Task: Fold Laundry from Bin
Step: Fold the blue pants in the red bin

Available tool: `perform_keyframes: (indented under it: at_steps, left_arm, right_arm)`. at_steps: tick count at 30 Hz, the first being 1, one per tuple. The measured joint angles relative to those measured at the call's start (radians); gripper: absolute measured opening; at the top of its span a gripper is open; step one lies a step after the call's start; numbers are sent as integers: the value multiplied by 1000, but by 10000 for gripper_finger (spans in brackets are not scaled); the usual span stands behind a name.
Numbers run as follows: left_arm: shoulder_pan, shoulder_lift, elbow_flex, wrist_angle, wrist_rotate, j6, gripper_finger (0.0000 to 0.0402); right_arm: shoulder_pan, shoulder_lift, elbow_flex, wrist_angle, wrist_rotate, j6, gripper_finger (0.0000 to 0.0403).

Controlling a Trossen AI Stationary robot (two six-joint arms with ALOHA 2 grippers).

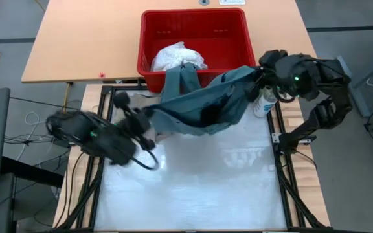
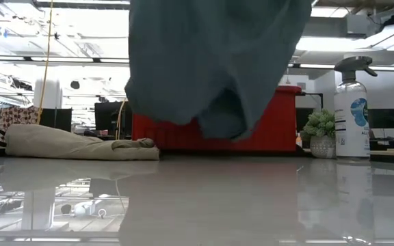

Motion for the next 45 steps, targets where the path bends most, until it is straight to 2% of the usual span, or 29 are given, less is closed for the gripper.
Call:
perform_keyframes:
  at_steps: [3, 6, 10, 13, 18, 23, 29, 32, 38, 41, 45]
  left_arm:
    - [-18, -67, 0, 105, -2, 49, 0]
    - [-47, -126, -1, 284, 3, 161, 0]
    - [-95, -191, -1, 562, 100, 354, 0]
    - [-129, -220, -1, 729, 286, 461, 0]
    - [-155, -238, -1, 931, 688, 491, 0]
    - [-154, -227, -1, 1060, 1140, 498, 0]
    - [-154, -177, -2, 1175, 1519, 551, 0]
    - [-154, -146, -2, 1211, 1653, 573, 0]
    - [-155, -67, -2, 1235, 1856, 573, 0]
    - [-165, -27, -2, 1243, 1907, 532, 0]
    - [-203, 34, -2, 1344, 1914, 472, 0]
  right_arm:
    - [73, -18, 0, 95, -4, -16, 23]
    - [162, -40, 0, 218, -3, -57, 23]
    - [302, -46, 0, 377, -3, -157, 23]
    - [415, -41, 0, 477, -3, -243, 23]
    - [592, -4, 0, 622, -17, -435, 23]
    - [744, 63, 0, 770, -37, -671, 23]
    - [870, 144, 0, 932, -129, -934, 23]
    - [909, 187, 0, 986, -197, -1033, 23]
    - [961, 261, 0, 1087, -256, -1144, 23]
    - [976, 296, 0, 1131, -293, -1162, 23]
    - [990, 341, 0, 1196, -333, -1191, 23]
